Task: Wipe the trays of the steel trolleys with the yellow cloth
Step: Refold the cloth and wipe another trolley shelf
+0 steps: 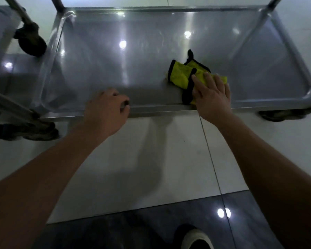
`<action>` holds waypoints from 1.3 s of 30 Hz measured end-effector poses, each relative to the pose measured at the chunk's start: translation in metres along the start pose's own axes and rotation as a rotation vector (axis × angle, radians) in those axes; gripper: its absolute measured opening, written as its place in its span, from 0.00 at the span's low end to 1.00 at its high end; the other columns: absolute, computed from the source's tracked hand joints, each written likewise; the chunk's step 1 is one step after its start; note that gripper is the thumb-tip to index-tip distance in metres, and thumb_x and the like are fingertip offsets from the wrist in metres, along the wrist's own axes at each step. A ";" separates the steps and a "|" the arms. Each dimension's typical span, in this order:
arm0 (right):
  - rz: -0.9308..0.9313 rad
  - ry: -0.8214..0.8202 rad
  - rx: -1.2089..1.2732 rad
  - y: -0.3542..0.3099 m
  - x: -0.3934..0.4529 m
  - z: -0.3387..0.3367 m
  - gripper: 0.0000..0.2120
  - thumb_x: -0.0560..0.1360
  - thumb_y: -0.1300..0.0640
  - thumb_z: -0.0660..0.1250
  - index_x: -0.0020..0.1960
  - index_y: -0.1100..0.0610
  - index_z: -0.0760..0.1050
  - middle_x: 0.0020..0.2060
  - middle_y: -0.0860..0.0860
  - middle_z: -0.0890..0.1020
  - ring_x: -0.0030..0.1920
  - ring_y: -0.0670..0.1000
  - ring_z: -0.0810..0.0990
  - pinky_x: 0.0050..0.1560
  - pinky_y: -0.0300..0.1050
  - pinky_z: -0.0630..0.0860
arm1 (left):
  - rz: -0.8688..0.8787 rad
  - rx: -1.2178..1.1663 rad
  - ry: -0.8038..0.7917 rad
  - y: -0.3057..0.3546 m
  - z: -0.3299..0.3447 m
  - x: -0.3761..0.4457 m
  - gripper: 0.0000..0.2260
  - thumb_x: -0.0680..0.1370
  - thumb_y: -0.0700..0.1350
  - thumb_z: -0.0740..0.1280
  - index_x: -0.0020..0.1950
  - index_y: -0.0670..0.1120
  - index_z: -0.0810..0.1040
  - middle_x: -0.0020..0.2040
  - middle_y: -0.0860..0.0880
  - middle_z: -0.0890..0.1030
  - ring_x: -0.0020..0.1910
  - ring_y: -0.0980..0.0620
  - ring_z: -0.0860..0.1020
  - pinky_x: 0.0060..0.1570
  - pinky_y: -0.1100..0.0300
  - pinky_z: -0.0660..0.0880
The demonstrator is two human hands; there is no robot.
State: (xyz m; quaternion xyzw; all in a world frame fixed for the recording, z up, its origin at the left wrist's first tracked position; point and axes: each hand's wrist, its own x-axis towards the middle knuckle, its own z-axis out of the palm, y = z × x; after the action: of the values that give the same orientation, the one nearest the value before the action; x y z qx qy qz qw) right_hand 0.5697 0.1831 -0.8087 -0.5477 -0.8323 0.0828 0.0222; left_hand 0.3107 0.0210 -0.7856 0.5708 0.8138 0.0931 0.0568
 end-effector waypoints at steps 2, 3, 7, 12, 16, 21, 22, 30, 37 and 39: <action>0.034 0.012 -0.006 0.017 -0.001 -0.004 0.24 0.84 0.45 0.49 0.80 0.40 0.54 0.80 0.49 0.54 0.80 0.56 0.48 0.77 0.62 0.44 | 0.008 -0.025 -0.003 -0.001 0.000 -0.003 0.13 0.79 0.51 0.66 0.62 0.53 0.82 0.65 0.48 0.77 0.62 0.42 0.75 0.60 0.44 0.74; 0.043 0.017 -0.008 0.019 -0.001 -0.005 0.24 0.84 0.45 0.49 0.80 0.40 0.54 0.80 0.50 0.54 0.80 0.57 0.48 0.77 0.62 0.44 | 0.016 -0.023 -0.006 -0.002 -0.001 -0.004 0.13 0.79 0.51 0.67 0.62 0.53 0.82 0.66 0.48 0.76 0.63 0.42 0.75 0.61 0.44 0.74; 0.077 0.038 -0.030 0.005 -0.002 0.001 0.24 0.84 0.46 0.49 0.80 0.41 0.53 0.81 0.51 0.53 0.80 0.58 0.45 0.77 0.64 0.41 | 0.021 0.033 -0.012 -0.017 -0.008 0.003 0.16 0.77 0.57 0.67 0.59 0.49 0.81 0.62 0.46 0.77 0.62 0.40 0.74 0.60 0.43 0.74; 0.039 0.028 -0.061 -0.026 0.006 0.005 0.25 0.84 0.45 0.48 0.80 0.41 0.51 0.81 0.52 0.53 0.80 0.59 0.46 0.77 0.65 0.42 | -0.133 0.018 -0.071 -0.033 -0.014 0.005 0.25 0.72 0.71 0.65 0.55 0.51 0.78 0.59 0.46 0.75 0.60 0.39 0.74 0.60 0.43 0.74; -0.090 -0.001 -0.052 -0.082 0.018 0.013 0.25 0.84 0.45 0.48 0.80 0.41 0.51 0.81 0.52 0.53 0.80 0.58 0.47 0.77 0.64 0.42 | -0.083 0.038 -0.066 -0.045 -0.013 0.007 0.25 0.76 0.67 0.64 0.64 0.51 0.77 0.64 0.45 0.75 0.63 0.39 0.73 0.63 0.45 0.73; -0.183 -0.030 -0.030 -0.148 0.035 0.024 0.25 0.84 0.45 0.47 0.80 0.40 0.51 0.81 0.51 0.52 0.80 0.58 0.46 0.77 0.63 0.40 | -0.159 0.140 0.062 -0.087 -0.018 -0.004 0.17 0.77 0.61 0.66 0.57 0.51 0.79 0.61 0.45 0.76 0.60 0.38 0.72 0.56 0.42 0.71; -0.205 -0.032 -0.032 -0.161 0.038 0.026 0.25 0.84 0.45 0.47 0.80 0.40 0.51 0.81 0.51 0.52 0.80 0.58 0.46 0.77 0.64 0.40 | -0.160 0.139 0.070 -0.092 -0.018 -0.010 0.17 0.77 0.61 0.65 0.57 0.52 0.79 0.60 0.46 0.76 0.59 0.39 0.73 0.55 0.42 0.71; -0.452 -0.124 0.007 -0.282 0.066 0.043 0.24 0.84 0.45 0.49 0.79 0.37 0.52 0.81 0.48 0.51 0.80 0.56 0.44 0.76 0.63 0.39 | -0.054 0.034 0.070 -0.119 -0.019 -0.020 0.15 0.80 0.56 0.63 0.61 0.50 0.78 0.60 0.50 0.79 0.61 0.44 0.75 0.55 0.48 0.72; -0.631 -0.154 0.018 -0.346 0.084 0.051 0.23 0.84 0.47 0.50 0.78 0.36 0.54 0.81 0.47 0.52 0.80 0.56 0.46 0.75 0.61 0.40 | -0.020 -0.037 0.125 -0.134 -0.014 -0.025 0.16 0.80 0.51 0.66 0.65 0.48 0.80 0.66 0.49 0.78 0.63 0.44 0.75 0.59 0.46 0.75; -0.661 -0.167 0.032 -0.354 0.086 0.052 0.23 0.84 0.45 0.49 0.78 0.36 0.54 0.81 0.47 0.52 0.80 0.55 0.46 0.75 0.61 0.39 | -0.029 -0.035 0.130 -0.133 -0.013 -0.025 0.16 0.80 0.51 0.66 0.65 0.48 0.80 0.65 0.48 0.78 0.62 0.43 0.76 0.58 0.45 0.75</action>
State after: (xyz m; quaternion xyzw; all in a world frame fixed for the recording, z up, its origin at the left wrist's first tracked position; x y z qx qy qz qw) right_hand 0.2070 0.1189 -0.8073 -0.2390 -0.9624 0.1288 -0.0120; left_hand 0.1942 -0.0477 -0.8021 0.5507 0.8221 0.1436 0.0151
